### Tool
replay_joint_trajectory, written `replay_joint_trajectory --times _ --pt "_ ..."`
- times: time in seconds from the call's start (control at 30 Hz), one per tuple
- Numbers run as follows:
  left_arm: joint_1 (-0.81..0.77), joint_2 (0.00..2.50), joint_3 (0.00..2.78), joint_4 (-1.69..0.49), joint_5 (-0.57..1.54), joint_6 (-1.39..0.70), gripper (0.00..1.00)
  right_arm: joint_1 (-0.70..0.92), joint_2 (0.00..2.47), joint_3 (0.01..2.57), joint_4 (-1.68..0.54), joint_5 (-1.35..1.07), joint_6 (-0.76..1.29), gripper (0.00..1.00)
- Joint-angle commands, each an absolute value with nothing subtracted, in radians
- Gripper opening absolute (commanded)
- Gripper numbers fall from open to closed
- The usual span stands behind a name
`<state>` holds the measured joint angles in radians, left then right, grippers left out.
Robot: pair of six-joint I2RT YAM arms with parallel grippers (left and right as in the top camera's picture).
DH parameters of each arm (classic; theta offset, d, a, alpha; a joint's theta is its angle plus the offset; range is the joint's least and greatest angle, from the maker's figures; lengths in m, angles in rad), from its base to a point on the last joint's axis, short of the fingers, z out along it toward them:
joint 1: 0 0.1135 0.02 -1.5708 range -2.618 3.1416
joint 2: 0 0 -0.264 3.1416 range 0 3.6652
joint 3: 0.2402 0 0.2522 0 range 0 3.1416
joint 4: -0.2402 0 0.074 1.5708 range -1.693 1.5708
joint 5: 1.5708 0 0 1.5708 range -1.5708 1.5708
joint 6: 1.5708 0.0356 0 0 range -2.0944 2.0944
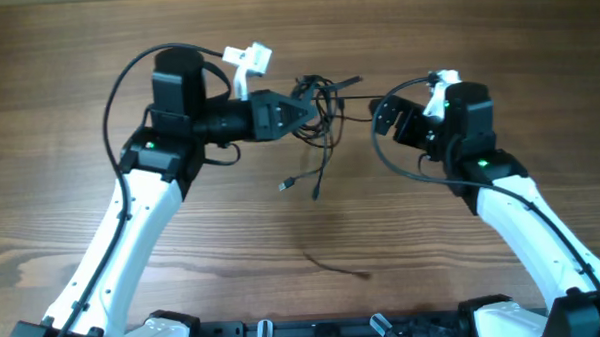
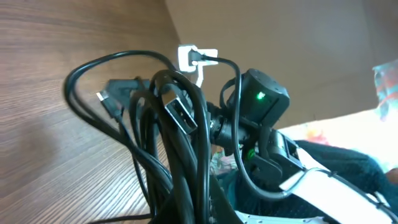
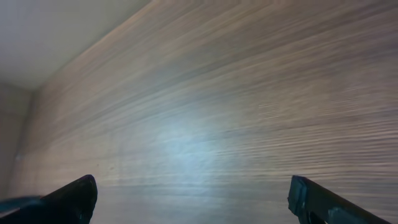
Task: Untangle cables
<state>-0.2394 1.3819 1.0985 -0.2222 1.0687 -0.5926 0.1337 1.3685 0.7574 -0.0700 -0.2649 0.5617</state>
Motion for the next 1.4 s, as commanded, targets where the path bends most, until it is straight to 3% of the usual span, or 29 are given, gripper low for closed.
replay_joint_trajectory --times 0.0,0.07,0.27,0.43,0.5,0.57,0.63,0.87,1.07,1.37 --pt "-0.157 1.335 1.126 -0.237 1.143 -0.591 0.04 -0.022 1.403 0.726 -0.094 -0.18 0.517 1.0" --pt "-0.159 1.335 1.126 -0.268 1.12 -0.59 0.04 -0.06 1.403 0.726 -0.066 -0.299 0.474 1.0" --pt "-0.16 1.338 1.126 -0.282 1.116 -0.591 0.04 -0.099 1.402 0.727 -0.045 -0.363 0.437 1.0" --pt "-0.16 1.338 1.126 -0.282 1.087 -0.591 0.04 -0.114 1.401 0.727 -0.069 -0.25 0.38 1.0" --pt "-0.16 1.338 1.126 -0.282 1.076 -0.593 0.04 -0.115 1.401 0.727 -0.05 -0.438 0.307 1.0" --pt "-0.16 1.339 1.126 -0.282 1.019 -0.677 0.04 -0.11 1.401 0.727 0.002 -0.842 0.139 1.0" --pt "-0.16 1.341 1.126 -0.282 0.952 -0.787 0.04 -0.091 1.401 0.727 0.048 -1.034 0.157 1.0" --pt "-0.173 1.341 1.126 -0.273 0.92 -1.001 0.04 0.083 1.401 0.727 0.118 -0.907 0.474 1.0" --pt "-0.234 1.341 1.126 -0.25 0.872 -1.143 0.04 0.211 1.408 0.727 0.173 -0.607 0.782 1.0" --pt "-0.334 1.341 1.126 -0.243 0.87 -1.2 0.04 0.255 1.462 0.727 0.275 -0.515 0.904 1.0"
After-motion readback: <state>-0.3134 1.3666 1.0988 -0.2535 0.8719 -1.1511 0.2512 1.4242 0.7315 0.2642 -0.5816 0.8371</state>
